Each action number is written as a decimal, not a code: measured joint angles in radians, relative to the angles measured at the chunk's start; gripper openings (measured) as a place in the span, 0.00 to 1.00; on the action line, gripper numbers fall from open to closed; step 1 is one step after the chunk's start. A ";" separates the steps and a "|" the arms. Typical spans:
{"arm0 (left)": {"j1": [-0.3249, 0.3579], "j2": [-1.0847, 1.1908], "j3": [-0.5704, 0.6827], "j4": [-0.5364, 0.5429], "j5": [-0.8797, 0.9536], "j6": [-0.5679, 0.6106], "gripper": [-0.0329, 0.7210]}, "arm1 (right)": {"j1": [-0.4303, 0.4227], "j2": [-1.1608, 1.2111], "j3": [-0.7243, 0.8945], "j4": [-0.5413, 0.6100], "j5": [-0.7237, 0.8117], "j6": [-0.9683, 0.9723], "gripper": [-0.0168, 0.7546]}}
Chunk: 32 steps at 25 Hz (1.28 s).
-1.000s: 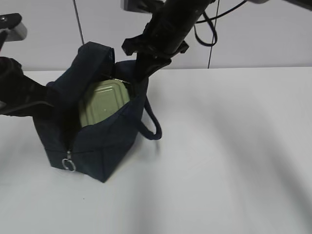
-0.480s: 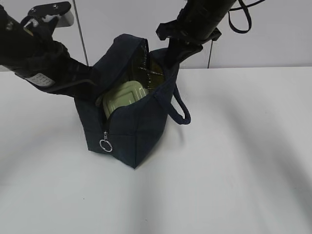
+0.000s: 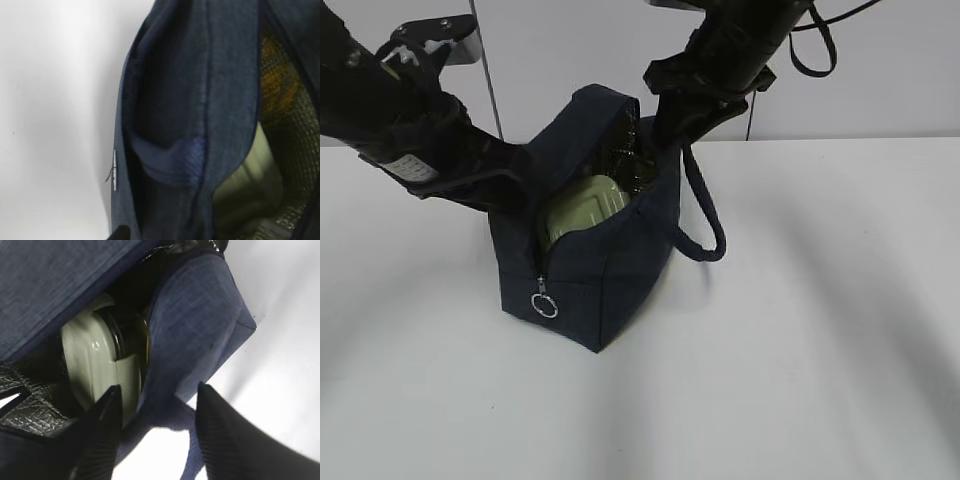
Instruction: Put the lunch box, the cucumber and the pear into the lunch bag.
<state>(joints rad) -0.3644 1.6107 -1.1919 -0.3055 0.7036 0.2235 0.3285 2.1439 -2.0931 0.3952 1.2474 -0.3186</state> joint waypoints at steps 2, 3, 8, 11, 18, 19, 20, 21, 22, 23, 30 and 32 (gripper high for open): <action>0.000 -0.024 0.000 0.000 0.002 0.023 0.49 | -0.002 -0.010 0.000 -0.013 0.000 0.000 0.52; 0.000 -0.042 0.000 0.000 0.001 0.028 0.51 | -0.004 -0.023 0.000 -0.031 0.000 0.000 0.52; 0.000 -0.142 0.009 0.000 -0.026 0.067 0.52 | -0.004 -0.129 0.009 -0.136 0.000 0.026 0.46; 0.000 -0.198 0.051 -0.005 -0.057 0.084 0.52 | -0.002 -0.228 0.093 -0.117 -0.009 0.024 0.38; 0.000 -0.336 0.230 -0.035 -0.142 0.130 0.52 | 0.118 -0.594 0.787 -0.073 -0.581 -0.035 0.30; 0.000 -0.351 0.245 -0.037 -0.143 0.132 0.52 | 0.140 -0.643 0.903 -0.067 -0.705 -0.039 0.30; 0.000 -0.361 0.255 -0.038 -0.145 0.134 0.52 | 0.156 -0.694 1.004 -0.057 -0.797 -0.041 0.30; 0.000 -0.372 0.260 -0.039 -0.146 0.135 0.52 | 0.165 -0.736 1.073 -0.044 -0.891 -0.043 0.29; 0.000 -0.381 0.261 -0.039 -0.147 0.135 0.51 | 0.168 -0.766 1.139 -0.035 -0.963 -0.043 0.29; 0.000 -0.388 0.262 -0.040 -0.149 0.135 0.51 | 0.168 -0.784 1.189 -0.026 -1.007 -0.043 0.29; 0.000 -0.396 0.265 -0.042 -0.142 0.137 0.50 | 0.169 -0.806 1.259 0.005 -1.085 -0.047 0.29; 0.000 -0.396 0.265 -0.042 -0.139 0.137 0.50 | 0.188 -0.806 1.282 0.005 -1.108 -0.063 0.29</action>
<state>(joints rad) -0.3644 1.2149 -0.9266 -0.3474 0.5647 0.3604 0.5163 1.3376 -0.8116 0.4006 0.1398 -0.3819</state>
